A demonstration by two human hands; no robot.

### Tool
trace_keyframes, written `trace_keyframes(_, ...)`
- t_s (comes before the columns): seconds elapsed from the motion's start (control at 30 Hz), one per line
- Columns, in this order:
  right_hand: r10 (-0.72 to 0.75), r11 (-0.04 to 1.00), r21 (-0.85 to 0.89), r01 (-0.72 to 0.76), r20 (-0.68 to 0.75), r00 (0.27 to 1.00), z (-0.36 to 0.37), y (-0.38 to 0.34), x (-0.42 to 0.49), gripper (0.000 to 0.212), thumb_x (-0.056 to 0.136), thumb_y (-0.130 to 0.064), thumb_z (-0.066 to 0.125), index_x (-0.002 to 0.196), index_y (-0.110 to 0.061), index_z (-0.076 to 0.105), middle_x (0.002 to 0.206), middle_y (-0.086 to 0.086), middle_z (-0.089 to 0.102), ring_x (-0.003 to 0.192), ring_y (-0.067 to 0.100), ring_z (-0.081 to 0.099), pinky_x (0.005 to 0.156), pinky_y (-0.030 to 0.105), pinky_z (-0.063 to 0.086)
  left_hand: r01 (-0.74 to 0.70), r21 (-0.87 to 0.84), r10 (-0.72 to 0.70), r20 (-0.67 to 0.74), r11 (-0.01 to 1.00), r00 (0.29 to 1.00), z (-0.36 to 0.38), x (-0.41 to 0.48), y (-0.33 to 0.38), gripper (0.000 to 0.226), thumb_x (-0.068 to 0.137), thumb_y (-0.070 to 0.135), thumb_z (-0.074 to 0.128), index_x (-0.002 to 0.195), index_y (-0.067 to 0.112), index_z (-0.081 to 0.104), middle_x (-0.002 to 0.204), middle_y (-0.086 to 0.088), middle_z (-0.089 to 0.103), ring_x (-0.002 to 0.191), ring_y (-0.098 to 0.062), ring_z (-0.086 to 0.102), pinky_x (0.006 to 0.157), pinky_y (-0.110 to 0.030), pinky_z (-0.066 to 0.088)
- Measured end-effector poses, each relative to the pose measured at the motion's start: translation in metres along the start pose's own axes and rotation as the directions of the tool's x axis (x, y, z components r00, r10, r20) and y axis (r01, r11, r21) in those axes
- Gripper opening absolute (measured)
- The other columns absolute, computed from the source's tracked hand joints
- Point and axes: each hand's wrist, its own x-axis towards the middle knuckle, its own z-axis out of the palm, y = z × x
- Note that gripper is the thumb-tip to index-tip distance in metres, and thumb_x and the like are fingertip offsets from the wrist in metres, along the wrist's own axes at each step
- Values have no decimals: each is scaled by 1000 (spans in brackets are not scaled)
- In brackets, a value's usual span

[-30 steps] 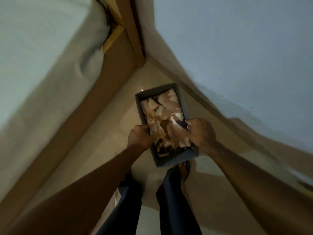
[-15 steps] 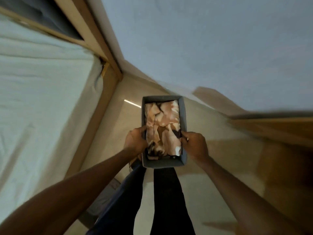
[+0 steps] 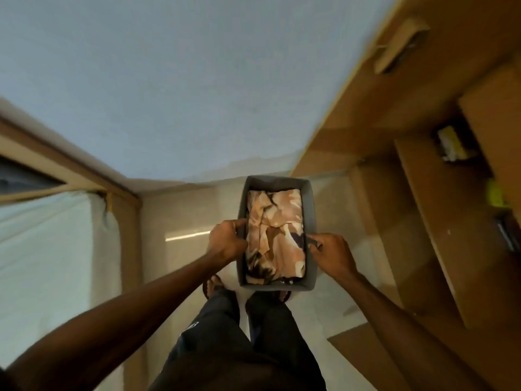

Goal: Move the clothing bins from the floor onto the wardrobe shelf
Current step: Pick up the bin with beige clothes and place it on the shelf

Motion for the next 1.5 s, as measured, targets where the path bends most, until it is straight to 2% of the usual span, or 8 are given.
trace_keyframes(0.37,291,944,254,-213,-331,897,-137,100,-56,37,86,-7,61,122,-12,66,114,7,71,98,24,67,82,23,47,-392,283,369,133,875,920,68,24,214,34,88,25,63,122,27,64,118,-1,68,108,-26,64,81,-26,46)
trace_keyframes(0.47,369,914,310,-262,-370,853,-176,118,-59,41,84,-6,60,124,-14,65,98,12,74,72,23,67,71,34,53,-492,249,455,193,835,870,81,33,271,31,88,26,63,120,26,66,109,3,68,101,-20,62,79,-26,44)
trace_keyframes(0.67,431,895,357,-269,-529,731,-258,150,-55,43,83,-7,59,124,-19,64,59,-2,63,47,8,53,54,27,45,-635,114,594,259,764,762,109,63,373,19,88,25,65,105,20,72,90,2,67,82,-17,61,68,-23,47)
trace_keyframes(0.77,427,903,326,-280,-603,674,-301,158,-43,43,83,-7,59,124,-18,64,45,-6,47,43,11,43,52,30,42,-706,101,668,254,701,700,117,86,423,18,89,21,64,100,13,75,82,-2,68,68,-9,57,51,-7,39)
trace_keyframes(0.93,453,891,362,-273,-698,554,-365,175,-12,41,80,-4,60,119,-14,67,79,12,74,63,19,62,66,32,52,-782,238,727,287,576,623,129,133,511,11,81,31,63,89,31,71,79,-4,71,68,-23,62,56,-33,55)
trace_keyframes(1.17,480,877,398,-271,-769,423,-421,198,26,31,81,-2,59,108,-7,72,101,17,74,92,26,70,81,41,56,-855,200,787,335,478,518,146,167,592,16,88,20,61,94,34,66,70,-12,65,49,-17,46,46,-23,35)
trace_keyframes(1.4,525,851,449,-273,-744,413,-468,246,63,31,85,-5,54,110,-11,72,110,9,73,104,21,67,90,32,53,-883,124,819,334,453,467,185,210,655,11,87,17,61,88,15,72,64,-12,63,52,-22,51,50,-33,51)
trace_keyframes(1.5,520,854,443,-274,-723,454,-486,272,80,25,81,-16,50,89,-15,75,89,6,76,86,16,70,74,35,56,-880,89,812,352,466,466,200,225,683,22,92,14,59,78,-1,67,53,-2,47,48,-12,40,43,-16,36)
